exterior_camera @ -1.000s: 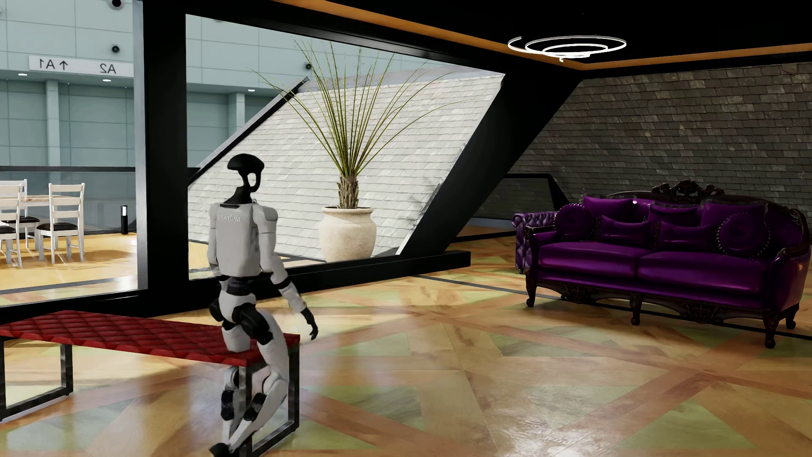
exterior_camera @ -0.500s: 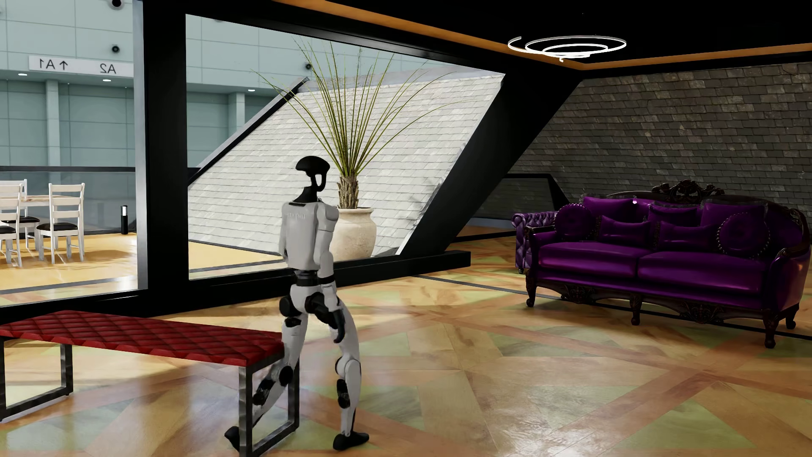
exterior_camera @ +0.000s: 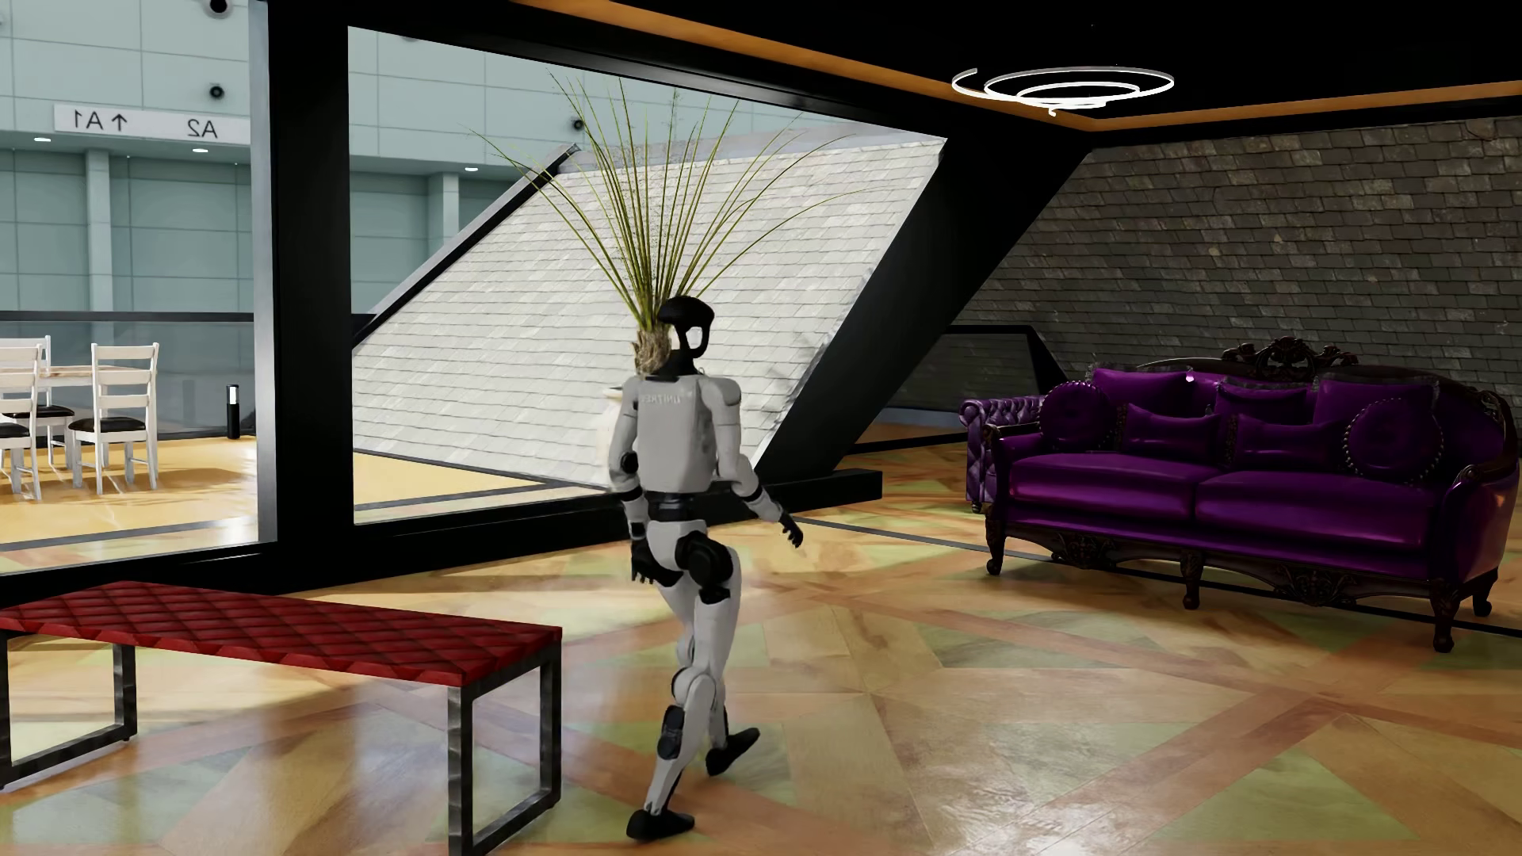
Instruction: Approach the sofa
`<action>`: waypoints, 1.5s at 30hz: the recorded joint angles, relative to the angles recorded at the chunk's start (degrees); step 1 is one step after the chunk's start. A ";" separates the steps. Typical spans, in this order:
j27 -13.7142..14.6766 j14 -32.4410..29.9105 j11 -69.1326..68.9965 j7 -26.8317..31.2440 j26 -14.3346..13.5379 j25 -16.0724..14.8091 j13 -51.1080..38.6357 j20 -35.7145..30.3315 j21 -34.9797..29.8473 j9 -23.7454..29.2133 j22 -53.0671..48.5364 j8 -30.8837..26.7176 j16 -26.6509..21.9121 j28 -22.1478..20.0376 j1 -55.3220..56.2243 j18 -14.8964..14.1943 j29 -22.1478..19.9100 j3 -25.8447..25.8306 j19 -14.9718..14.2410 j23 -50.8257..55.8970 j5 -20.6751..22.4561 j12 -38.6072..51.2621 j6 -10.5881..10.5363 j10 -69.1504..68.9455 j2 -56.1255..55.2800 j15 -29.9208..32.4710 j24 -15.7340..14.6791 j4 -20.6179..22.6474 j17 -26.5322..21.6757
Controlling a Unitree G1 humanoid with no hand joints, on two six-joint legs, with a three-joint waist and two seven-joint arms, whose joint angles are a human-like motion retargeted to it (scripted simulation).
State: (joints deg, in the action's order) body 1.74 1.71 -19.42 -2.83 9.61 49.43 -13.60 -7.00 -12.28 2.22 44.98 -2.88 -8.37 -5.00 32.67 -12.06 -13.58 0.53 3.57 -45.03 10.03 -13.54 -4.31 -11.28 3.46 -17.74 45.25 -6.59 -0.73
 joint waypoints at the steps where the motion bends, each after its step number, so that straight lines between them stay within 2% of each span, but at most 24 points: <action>1: -0.74 -1.78 -0.20 -1.09 -0.07 -0.23 -0.70 0.45 -2.19 -0.36 0.51 -0.36 0.88 -0.11 -0.19 4.33 0.45 0.19 -0.27 -0.22 -0.73 -0.42 0.49 -1.93 1.45 0.16 0.32 0.44 -0.73; 3: -3.02 -7.93 -2.68 -3.66 0.44 0.15 0.08 0.78 -5.19 -1.02 2.26 0.01 2.51 0.81 -1.39 8.02 1.20 0.73 -0.69 -2.06 -2.99 -0.27 2.00 -6.55 4.43 4.05 1.75 1.74 -2.13; 5: -6.38 -6.33 -9.33 -5.28 0.83 -0.60 3.48 1.34 -5.29 -1.86 3.90 1.37 3.81 1.87 -4.46 10.90 2.06 1.36 -1.10 -5.98 -6.18 0.96 4.36 -9.44 4.61 13.06 3.04 4.54 -2.68; 7: -10.02 -2.47 -23.76 -7.01 0.43 0.29 5.83 2.77 -7.40 -2.69 4.01 3.14 4.92 1.42 -8.50 13.45 6.08 1.90 -6.07 -12.41 -10.58 2.34 6.62 -9.86 -0.79 26.36 3.34 7.64 -3.27; 8: -11.15 -0.43 -32.37 -7.93 -0.05 3.06 6.29 3.54 -10.81 -2.89 3.56 4.39 5.37 0.48 -10.42 14.14 8.67 2.06 -9.56 -15.10 -13.68 3.20 7.62 -10.15 -5.06 33.51 3.21 9.00 -4.22; 9: -11.96 1.78 -40.29 -8.72 0.03 6.12 7.23 4.03 -13.96 -2.89 2.74 5.29 5.82 -0.12 -12.21 14.69 10.07 2.05 -10.85 -15.65 -16.81 4.94 8.56 -10.76 -9.58 34.41 3.03 10.28 -5.44; 10: -12.79 4.05 -47.16 -9.31 -1.46 7.21 8.69 4.33 -14.90 -2.69 2.59 5.02 5.78 -1.69 -14.00 15.10 9.37 1.86 -9.65 -14.47 -18.31 5.77 9.38 -11.53 -14.55 31.89 2.84 11.50 -6.51; 11: -13.28 6.23 -51.72 -9.72 -2.80 5.49 10.46 4.39 -13.18 -2.36 2.35 4.27 5.52 -3.07 -15.86 15.37 7.15 1.58 -8.82 -12.53 -18.59 6.86 10.02 -12.30 -19.31 28.80 2.74 12.52 -7.20; 13: -12.11 10.45 -53.34 -9.98 -4.43 -1.93 15.16 4.54 -6.93 -1.60 3.13 2.83 5.00 -5.35 -20.05 15.46 3.46 0.66 -7.37 -8.01 -17.83 10.22 10.77 -13.50 -27.60 20.71 2.84 13.85 -7.80; 15: -10.50 14.12 -44.76 -9.60 -5.37 -6.69 18.25 4.08 -4.07 -1.08 3.03 1.86 4.45 -5.93 -24.60 15.17 4.00 -0.77 -5.06 -5.23 -15.91 12.41 10.93 -13.70 -33.26 12.91 2.80 14.43 -8.48; 18: -10.26 17.25 -15.97 -8.41 -5.94 -5.90 20.78 1.22 -4.46 -1.14 1.96 0.77 2.78 -5.10 -32.00 14.30 4.84 -3.20 -3.89 -3.27 -12.72 14.72 10.34 -10.18 -35.52 14.80 2.91 14.19 -8.89; 21: -11.78 18.37 9.20 -6.88 -5.58 -6.15 23.52 -0.75 -1.71 -1.55 1.43 0.00 2.18 -4.40 -38.85 13.58 2.51 -4.74 -7.26 -3.43 -10.84 15.68 9.27 -6.35 -33.95 18.81 2.52 14.18 -7.47; 24: -14.74 16.81 -0.15 -5.54 -4.69 -3.00 24.15 -0.98 -2.44 -1.85 1.32 0.43 2.40 -4.85 -43.90 12.33 -1.27 -5.13 -3.50 -9.39 -9.09 13.19 8.01 -9.39 -35.14 24.55 1.84 13.31 -5.79; 26: -16.01 9.01 -3.89 -4.74 -2.94 -2.72 23.77 -0.35 -1.14 -2.32 2.91 1.61 2.35 -4.13 -44.73 12.32 -0.45 -5.18 -3.02 -13.79 -6.98 9.96 6.09 -15.50 -32.51 24.50 1.53 10.39 -3.73; 28: -15.19 -4.18 -4.18 -4.24 -1.01 -3.22 23.29 -1.63 0.89 -2.46 5.78 4.38 1.53 -0.24 -38.78 7.35 0.06 -5.13 -2.10 -14.71 -4.94 7.75 3.88 -31.43 -28.31 20.69 2.68 4.95 -1.78; 30: -11.95 -16.33 -3.30 -3.74 -2.48 -2.76 22.08 -6.19 1.02 -2.17 6.36 7.22 -1.53 6.24 -28.62 2.10 -0.04 -4.63 -1.51 -12.78 -2.54 6.92 1.67 -49.57 -24.14 17.39 5.93 -2.37 -0.67; 31: -10.40 -13.83 -3.03 -2.67 -3.87 -2.09 20.67 -7.45 0.13 -1.92 4.97 7.99 -3.12 7.76 -23.38 3.10 0.07 -4.18 -0.99 -11.75 -1.21 6.19 0.61 -56.11 -22.13 15.70 6.85 -4.28 -0.62; 33: -8.15 -6.40 -3.79 -0.87 -3.75 0.25 16.17 -5.17 -2.25 -1.33 1.12 8.49 -3.57 4.32 -13.87 4.12 0.23 -3.33 -0.15 -12.02 1.06 3.42 -0.86 -62.18 -18.40 12.07 4.88 -5.74 -1.15; 36: -8.37 5.29 -4.66 0.20 -1.37 0.83 8.97 1.68 -2.48 -1.01 -2.68 6.83 -1.32 -2.68 -4.74 7.38 0.14 -1.51 0.37 -11.62 2.70 -0.04 -1.57 -51.29 -12.53 6.97 -0.84 -4.52 -1.20; 38: -7.66 6.53 -3.23 -0.13 -0.62 -0.46 5.47 2.46 -2.02 -1.31 -3.05 5.09 -0.65 -2.82 -2.17 9.22 -0.39 -0.15 0.32 -9.75 2.59 0.00 -1.22 -34.37 -8.42 4.89 -1.36 -2.62 -1.20; 40: -5.93 2.73 -0.57 -1.21 -0.54 -0.94 3.25 2.22 -3.70 -1.78 -2.88 3.59 -0.38 -1.38 -1.83 7.87 -0.78 0.91 0.20 -7.05 2.21 0.62 -0.69 -15.00 -4.09 3.83 -0.51 -0.51 -1.67; 41: -4.83 1.40 0.50 -1.34 -0.48 -0.06 2.59 2.42 -5.92 -2.00 -2.86 2.91 -0.11 -0.67 -2.25 5.14 -1.23 1.31 0.18 -5.67 2.01 0.85 -0.43 -5.88 -2.06 3.39 -0.12 0.67 -2.29; 43: -3.06 0.15 0.04 -1.02 -0.19 2.11 2.63 3.24 -10.81 -2.29 -2.82 1.90 0.53 0.49 -1.94 2.00 -2.83 2.04 -0.04 -3.72 1.85 1.02 0.05 0.26 1.43 1.94 0.59 2.46 -3.53; 45: -3.47 -5.63 -1.35 -0.27 0.04 2.12 4.83 3.63 -12.91 -2.73 -2.07 1.41 1.71 1.58 -1.13 8.96 -5.01 2.76 -0.61 -3.98 0.72 1.23 0.91 -6.99 5.54 2.94 1.48 4.85 -4.28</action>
State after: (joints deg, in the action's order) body -1.73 -3.92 -20.78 -3.10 9.65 51.55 -8.77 -3.37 -25.19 -0.51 42.92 -1.47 -6.66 -3.42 31.54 -3.10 -18.59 3.29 2.96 -49.01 10.75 -12.31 -3.40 -18.26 9.00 -14.80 46.73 -1.74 -5.01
